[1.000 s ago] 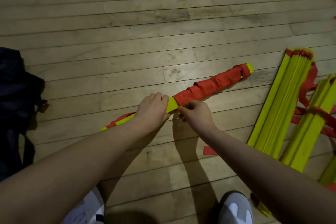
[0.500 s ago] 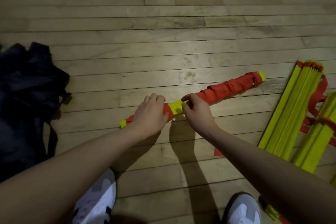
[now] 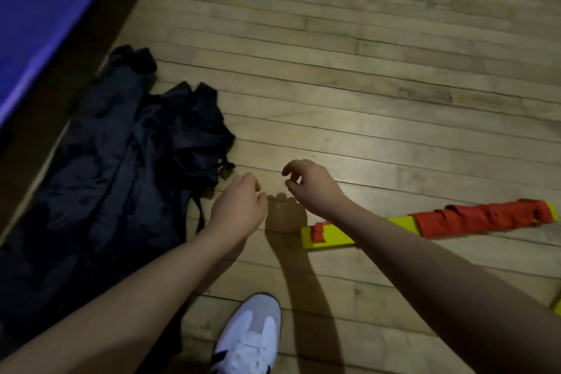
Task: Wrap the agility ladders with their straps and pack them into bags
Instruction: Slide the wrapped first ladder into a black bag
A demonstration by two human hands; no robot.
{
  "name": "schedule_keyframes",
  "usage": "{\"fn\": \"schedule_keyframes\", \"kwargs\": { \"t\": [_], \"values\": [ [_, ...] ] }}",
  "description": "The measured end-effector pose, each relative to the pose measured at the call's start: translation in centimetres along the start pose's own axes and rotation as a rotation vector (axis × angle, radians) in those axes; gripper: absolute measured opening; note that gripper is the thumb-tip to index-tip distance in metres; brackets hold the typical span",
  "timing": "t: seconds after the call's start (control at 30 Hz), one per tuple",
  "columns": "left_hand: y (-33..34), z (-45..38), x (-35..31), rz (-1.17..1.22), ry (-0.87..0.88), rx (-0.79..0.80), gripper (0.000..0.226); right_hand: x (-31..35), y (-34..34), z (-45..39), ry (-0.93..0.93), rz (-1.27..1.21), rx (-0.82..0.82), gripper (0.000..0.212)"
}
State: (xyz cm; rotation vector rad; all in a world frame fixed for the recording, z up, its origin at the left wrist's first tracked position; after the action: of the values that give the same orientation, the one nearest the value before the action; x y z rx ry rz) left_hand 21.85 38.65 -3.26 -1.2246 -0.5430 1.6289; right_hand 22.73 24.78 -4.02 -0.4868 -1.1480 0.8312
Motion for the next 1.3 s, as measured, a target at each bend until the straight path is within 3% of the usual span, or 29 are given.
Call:
{"fn": "schedule_keyframes", "kwargs": {
  "t": [0.1, 0.27, 0.37, 0.5, 0.63, 0.7, 0.8, 0.97, 1.17, 1.3],
  "values": [
    [-1.4, -0.9, 3.0, -0.006, -0.039, -0.057, 0.017, 3.0, 2.5, -2.9, -0.086, 0.015, 0.033, 0.033],
    [-4.1, -2.0, 5.9, -0.042, -0.067, -0.203, 0.026, 7.9, 6.0, -5.5, -0.324, 0.034, 0.129, 0.076],
    [-5.7, -2.6, 7.6, -0.041, -0.078, -0.277, 0.035, 10.2, 7.1, -7.4, -0.410, -0.003, 0.153, 0.087],
    [-6.0, -3.4, 9.1, -0.040, -0.114, -0.259, 0.058, 10.8, 8.9, -9.5, -0.382, 0.184, 0.218, 0.082],
    [-4.9, -4.3, 9.1, -0.096, -0.119, -0.141, 0.073, 9.7, 8.9, -9.4, -0.369, 0.425, 0.124, 0.046],
    [-4.1, -4.7, 8.6, -0.147, -0.088, -0.087, 0.071, 9.0, 7.4, -8.7, -0.360, 0.441, 0.000, 0.033],
    [-3.6, -5.2, 7.1, -0.194, -0.028, -0.091, 0.068, 7.1, 4.4, -7.5, -0.315, 0.389, -0.130, 0.040],
    [-2.7, -6.3, 3.6, -0.154, 0.051, -0.052, 0.055, 2.1, 0.9, -4.8, -0.121, 0.377, -0.146, 0.054],
    [-0.5, -6.3, -0.9, -0.109, 0.146, 0.007, 0.017, -1.4, -2.3, -1.1, -0.068, 0.427, -0.198, 0.044],
    [1.4, -5.8, -3.6, -0.048, 0.195, 0.028, 0.013, -4.3, -4.2, 1.6, 0.003, 0.238, -0.271, 0.039]
  ]
}}
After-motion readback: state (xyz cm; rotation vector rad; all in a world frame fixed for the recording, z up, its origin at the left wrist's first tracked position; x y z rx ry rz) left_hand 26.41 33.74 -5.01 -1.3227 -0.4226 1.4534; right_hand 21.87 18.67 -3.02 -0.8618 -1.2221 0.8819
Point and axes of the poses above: each hand's wrist, its own z-axis away from the middle knuckle, its own y-axis out of the palm, x = y × z, the point moved 8 cm from there along -z, towards the middle knuckle, and after that the axes turned 4 degrees about x, right-handed, at the moved point
